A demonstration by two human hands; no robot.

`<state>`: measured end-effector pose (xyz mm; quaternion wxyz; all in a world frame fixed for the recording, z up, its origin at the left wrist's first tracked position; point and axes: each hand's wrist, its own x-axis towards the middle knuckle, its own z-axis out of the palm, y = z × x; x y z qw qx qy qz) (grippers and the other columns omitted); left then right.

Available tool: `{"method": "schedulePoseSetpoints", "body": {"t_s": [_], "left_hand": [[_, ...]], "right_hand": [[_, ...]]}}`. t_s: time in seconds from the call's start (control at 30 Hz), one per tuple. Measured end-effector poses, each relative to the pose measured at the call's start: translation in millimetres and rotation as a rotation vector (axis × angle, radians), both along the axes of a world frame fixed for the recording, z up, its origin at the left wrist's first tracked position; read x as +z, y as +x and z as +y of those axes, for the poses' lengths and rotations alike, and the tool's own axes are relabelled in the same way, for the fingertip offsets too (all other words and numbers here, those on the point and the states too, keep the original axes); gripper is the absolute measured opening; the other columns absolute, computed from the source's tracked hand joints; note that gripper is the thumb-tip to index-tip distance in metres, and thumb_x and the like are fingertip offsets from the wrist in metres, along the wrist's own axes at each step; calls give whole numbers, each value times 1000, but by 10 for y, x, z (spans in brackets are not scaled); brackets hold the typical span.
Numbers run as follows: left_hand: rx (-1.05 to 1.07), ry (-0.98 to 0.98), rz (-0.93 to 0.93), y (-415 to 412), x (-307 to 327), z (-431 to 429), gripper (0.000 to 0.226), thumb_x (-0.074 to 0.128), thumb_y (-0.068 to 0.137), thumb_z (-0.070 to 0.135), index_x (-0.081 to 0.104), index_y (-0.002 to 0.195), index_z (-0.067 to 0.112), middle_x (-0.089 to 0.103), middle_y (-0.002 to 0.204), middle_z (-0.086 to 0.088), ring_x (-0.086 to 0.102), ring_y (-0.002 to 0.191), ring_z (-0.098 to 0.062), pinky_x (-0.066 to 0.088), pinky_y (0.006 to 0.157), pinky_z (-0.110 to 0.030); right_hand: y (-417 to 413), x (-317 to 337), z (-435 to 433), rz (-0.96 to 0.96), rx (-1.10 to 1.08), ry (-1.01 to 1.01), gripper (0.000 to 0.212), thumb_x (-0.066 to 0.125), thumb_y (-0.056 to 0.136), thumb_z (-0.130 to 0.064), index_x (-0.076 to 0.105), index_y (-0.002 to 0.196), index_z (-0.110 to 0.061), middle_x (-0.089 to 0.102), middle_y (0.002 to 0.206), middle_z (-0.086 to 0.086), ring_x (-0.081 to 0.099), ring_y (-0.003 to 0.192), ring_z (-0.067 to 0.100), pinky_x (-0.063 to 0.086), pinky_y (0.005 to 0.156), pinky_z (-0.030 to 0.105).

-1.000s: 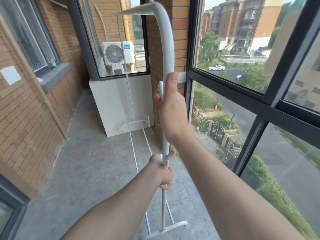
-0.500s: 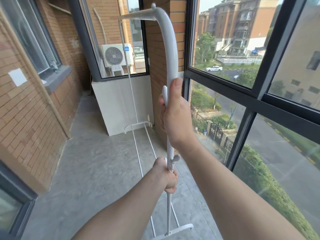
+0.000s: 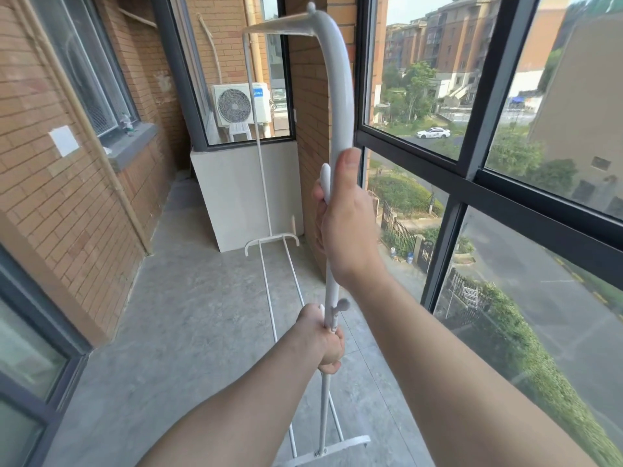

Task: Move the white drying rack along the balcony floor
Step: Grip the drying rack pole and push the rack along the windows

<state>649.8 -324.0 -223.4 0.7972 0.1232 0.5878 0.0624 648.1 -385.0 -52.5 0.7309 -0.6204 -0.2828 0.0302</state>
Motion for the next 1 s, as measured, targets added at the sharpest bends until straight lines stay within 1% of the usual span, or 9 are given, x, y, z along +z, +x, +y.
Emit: {"method": "schedulePoseSetpoints", "body": {"t_s": [0.1, 0.2, 0.47, 0.57, 0.63, 0.73, 0.83, 0.93, 1.0], "left_hand": [[14, -5, 8, -121, 13, -206, 59, 53, 86, 26, 64, 35, 0, 38, 124, -26, 48, 96, -14, 34, 37, -24], [43, -9, 22, -233, 46, -393, 31, 60, 83, 26, 71, 65, 3, 27, 140, -32, 45, 99, -17, 35, 32, -19], [-68, 42, 63, -570, 16, -786, 25, 58, 82, 25, 68, 73, 5, 29, 137, -34, 43, 131, -32, 37, 30, -18], [-84, 48, 69, -760, -54, -917, 38, 55, 84, 23, 70, 56, 1, 39, 119, -27, 42, 131, -32, 39, 36, -23], [-69, 21, 4, -813, -81, -929, 57, 50, 84, 19, 61, 32, -2, 54, 91, -21, 43, 127, -27, 41, 46, -22], [-69, -13, 41, -1001, -110, -992, 66, 51, 87, 24, 57, 27, -1, 55, 43, -26, 42, 121, -23, 43, 51, -20], [-44, -36, 38, -1230, -85, -1076, 66, 51, 89, 25, 58, 28, -1, 51, 43, -36, 44, 125, -22, 46, 59, -19], [-32, -26, 34, -1417, -30, -1206, 70, 51, 91, 25, 56, 27, -2, 56, 91, -33, 45, 127, -19, 50, 69, -17], [-32, -24, 30, -1509, -19, -1288, 70, 50, 91, 25, 56, 27, -3, 55, 66, -37, 46, 127, -16, 51, 74, -17]], "right_hand": [[-116, -5, -204, 3, 6, 1, 78, 18, 77, -92, 49, 64, -21, 42, 53, -10, 39, 56, 17, 33, 65, 35], [-223, 22, -377, 4, 8, -1, 78, 19, 77, -92, 47, 61, -22, 43, 51, -11, 40, 57, 17, 34, 67, 37], [-590, -2, -755, 20, 1, 4, 78, 19, 77, -92, 51, 65, -22, 42, 47, -12, 40, 56, 16, 34, 68, 40], [-806, -71, -878, 30, -1, 4, 79, 20, 77, -92, 51, 68, -21, 40, 49, -12, 38, 56, 15, 32, 68, 40], [-868, -82, -905, 20, 3, 3, 81, 18, 76, -92, 52, 71, -19, 38, 51, -10, 35, 55, 16, 30, 66, 40], [-1070, -97, -975, 19, -3, -6, 82, 18, 77, -92, 53, 72, -18, 37, 52, -10, 35, 56, 17, 29, 65, 43], [-1324, -60, -1065, -8, 1, -6, 91, 19, 79, -90, 45, 71, -4, 37, 55, -6, 35, 59, 21, 29, 66, 45], [-1504, -43, -1172, -19, -10, -22, 96, 18, 80, -90, 44, 74, 2, 37, 57, -2, 35, 58, 21, 29, 65, 45], [-1610, -41, -1261, -19, -12, -18, 90, 17, 79, -91, 47, 70, -7, 38, 57, -4, 35, 56, 19, 28, 64, 43]]}}
